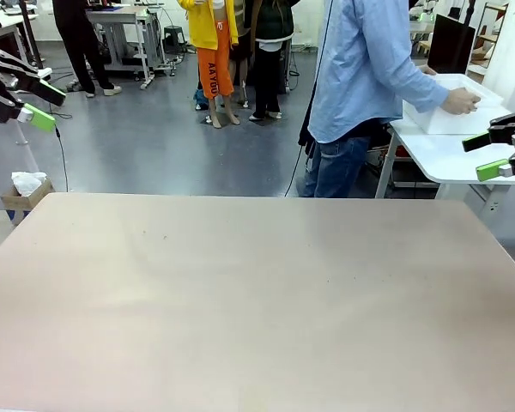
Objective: Stack the cups and store them in the basket.
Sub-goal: Place the stack of Reusable plastic cups into the Pantry Basket.
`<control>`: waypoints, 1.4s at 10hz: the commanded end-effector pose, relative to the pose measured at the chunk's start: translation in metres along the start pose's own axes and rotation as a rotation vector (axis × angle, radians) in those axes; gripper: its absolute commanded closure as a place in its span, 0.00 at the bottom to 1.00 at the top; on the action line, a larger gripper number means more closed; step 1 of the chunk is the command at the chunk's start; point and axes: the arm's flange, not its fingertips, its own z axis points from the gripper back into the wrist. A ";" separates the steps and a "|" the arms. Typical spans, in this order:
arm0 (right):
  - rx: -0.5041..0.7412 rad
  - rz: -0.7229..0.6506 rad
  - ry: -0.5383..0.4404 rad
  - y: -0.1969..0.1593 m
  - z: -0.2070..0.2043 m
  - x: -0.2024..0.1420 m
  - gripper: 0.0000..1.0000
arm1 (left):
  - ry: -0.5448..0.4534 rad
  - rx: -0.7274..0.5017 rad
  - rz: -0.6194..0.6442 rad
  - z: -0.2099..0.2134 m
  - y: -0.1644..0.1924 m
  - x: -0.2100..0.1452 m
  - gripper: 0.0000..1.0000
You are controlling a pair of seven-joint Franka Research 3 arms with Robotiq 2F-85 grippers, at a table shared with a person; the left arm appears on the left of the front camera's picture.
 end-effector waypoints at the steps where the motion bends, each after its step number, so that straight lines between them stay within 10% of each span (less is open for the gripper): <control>1: -0.015 -0.012 -0.013 -0.001 0.000 0.003 0.00 | 0.004 0.003 0.005 0.002 0.001 0.003 0.00; 14: -0.015 -0.012 -0.013 -0.001 0.000 0.003 0.00 | 0.004 0.003 0.005 0.002 0.001 0.003 0.00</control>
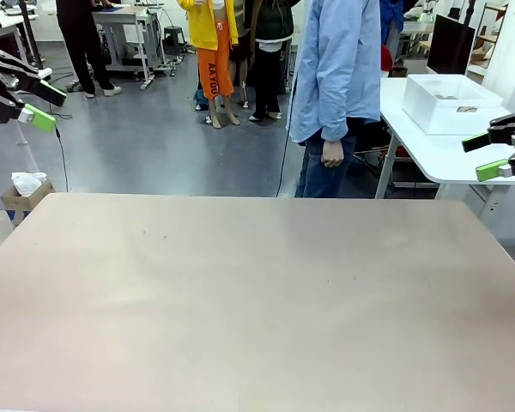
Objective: Stack the cups and store them in the basket.
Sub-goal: Place the stack of Reusable plastic cups into the Pantry Basket.
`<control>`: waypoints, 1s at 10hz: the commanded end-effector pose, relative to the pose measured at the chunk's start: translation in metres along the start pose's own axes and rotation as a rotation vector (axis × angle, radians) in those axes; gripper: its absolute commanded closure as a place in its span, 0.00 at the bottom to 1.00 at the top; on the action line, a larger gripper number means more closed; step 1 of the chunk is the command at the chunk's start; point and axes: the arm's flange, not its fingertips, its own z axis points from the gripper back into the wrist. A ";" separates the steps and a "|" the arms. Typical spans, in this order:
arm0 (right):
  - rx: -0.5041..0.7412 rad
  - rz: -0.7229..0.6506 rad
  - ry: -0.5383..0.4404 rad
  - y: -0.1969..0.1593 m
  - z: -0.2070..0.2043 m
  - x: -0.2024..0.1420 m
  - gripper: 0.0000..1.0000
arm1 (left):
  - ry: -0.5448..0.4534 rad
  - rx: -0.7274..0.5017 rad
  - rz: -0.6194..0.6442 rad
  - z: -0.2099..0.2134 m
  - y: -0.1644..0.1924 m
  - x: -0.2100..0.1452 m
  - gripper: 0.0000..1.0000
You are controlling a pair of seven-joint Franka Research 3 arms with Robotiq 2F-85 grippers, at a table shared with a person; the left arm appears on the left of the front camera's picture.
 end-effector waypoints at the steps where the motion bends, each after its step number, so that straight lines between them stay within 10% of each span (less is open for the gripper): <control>1: -0.015 -0.012 -0.013 -0.001 0.000 0.003 0.00 | 0.004 0.003 0.005 0.002 0.001 0.003 0.00; 10: -0.015 -0.012 -0.013 -0.001 0.000 0.003 0.00 | 0.004 0.003 0.005 0.002 0.001 0.003 0.00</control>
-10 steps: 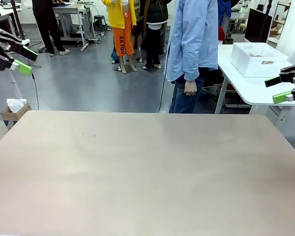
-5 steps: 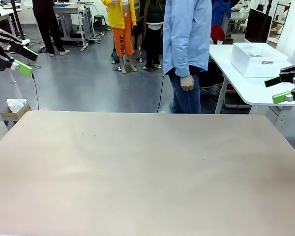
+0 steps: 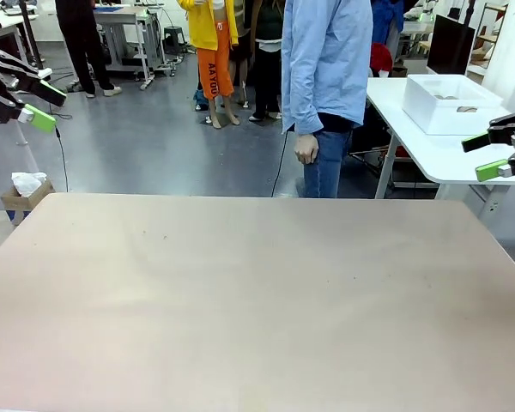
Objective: Stack the cups and store them in the basket.
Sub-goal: Place the stack of Reusable plastic cups into the Pantry Basket.
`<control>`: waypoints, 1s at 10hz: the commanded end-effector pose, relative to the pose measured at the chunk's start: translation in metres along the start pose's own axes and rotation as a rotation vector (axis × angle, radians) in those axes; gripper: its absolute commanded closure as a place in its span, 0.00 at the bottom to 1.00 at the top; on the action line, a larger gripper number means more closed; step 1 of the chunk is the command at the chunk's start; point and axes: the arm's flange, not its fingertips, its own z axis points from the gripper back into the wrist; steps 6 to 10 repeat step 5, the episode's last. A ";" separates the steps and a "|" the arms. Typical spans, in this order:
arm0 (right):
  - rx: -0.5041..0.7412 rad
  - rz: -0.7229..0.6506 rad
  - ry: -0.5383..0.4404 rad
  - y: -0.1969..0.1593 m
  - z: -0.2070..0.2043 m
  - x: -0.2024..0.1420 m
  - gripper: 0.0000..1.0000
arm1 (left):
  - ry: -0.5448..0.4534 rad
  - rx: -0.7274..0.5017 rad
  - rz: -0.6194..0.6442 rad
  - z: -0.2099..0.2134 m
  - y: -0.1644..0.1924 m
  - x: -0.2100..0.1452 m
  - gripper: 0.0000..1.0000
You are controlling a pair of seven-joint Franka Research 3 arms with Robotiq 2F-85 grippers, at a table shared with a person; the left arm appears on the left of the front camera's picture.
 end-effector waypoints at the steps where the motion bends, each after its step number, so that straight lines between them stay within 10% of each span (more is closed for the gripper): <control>1: -0.015 -0.012 -0.013 -0.001 0.000 0.003 0.00 | 0.004 0.003 0.005 0.002 0.001 0.003 0.00; 10: -0.015 -0.012 -0.013 -0.001 0.000 0.003 0.00 | 0.004 0.003 0.005 0.002 0.001 0.003 0.00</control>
